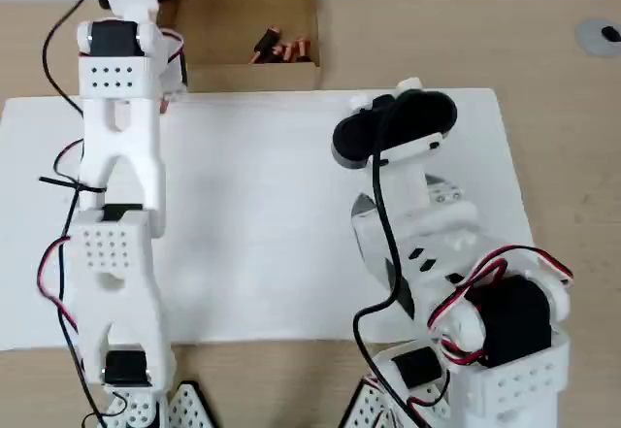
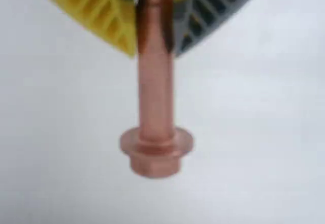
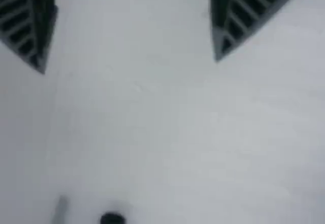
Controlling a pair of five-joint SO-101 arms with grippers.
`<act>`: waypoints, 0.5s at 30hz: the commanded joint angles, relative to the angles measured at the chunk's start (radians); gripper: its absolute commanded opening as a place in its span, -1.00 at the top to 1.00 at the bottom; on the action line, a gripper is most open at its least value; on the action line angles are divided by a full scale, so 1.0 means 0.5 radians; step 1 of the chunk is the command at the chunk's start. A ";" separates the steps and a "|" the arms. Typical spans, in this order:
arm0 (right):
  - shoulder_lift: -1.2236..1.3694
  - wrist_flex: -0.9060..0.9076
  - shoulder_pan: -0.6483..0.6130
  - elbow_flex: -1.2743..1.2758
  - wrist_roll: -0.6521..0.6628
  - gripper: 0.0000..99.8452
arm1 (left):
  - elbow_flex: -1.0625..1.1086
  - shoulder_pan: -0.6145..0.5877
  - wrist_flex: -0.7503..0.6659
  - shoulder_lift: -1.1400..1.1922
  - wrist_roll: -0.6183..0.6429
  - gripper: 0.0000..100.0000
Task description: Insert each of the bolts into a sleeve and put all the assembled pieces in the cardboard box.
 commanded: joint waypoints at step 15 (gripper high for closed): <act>-0.011 -0.092 0.035 0.032 -0.018 0.49 | 2.516 -0.028 -0.193 -2.754 -0.031 0.98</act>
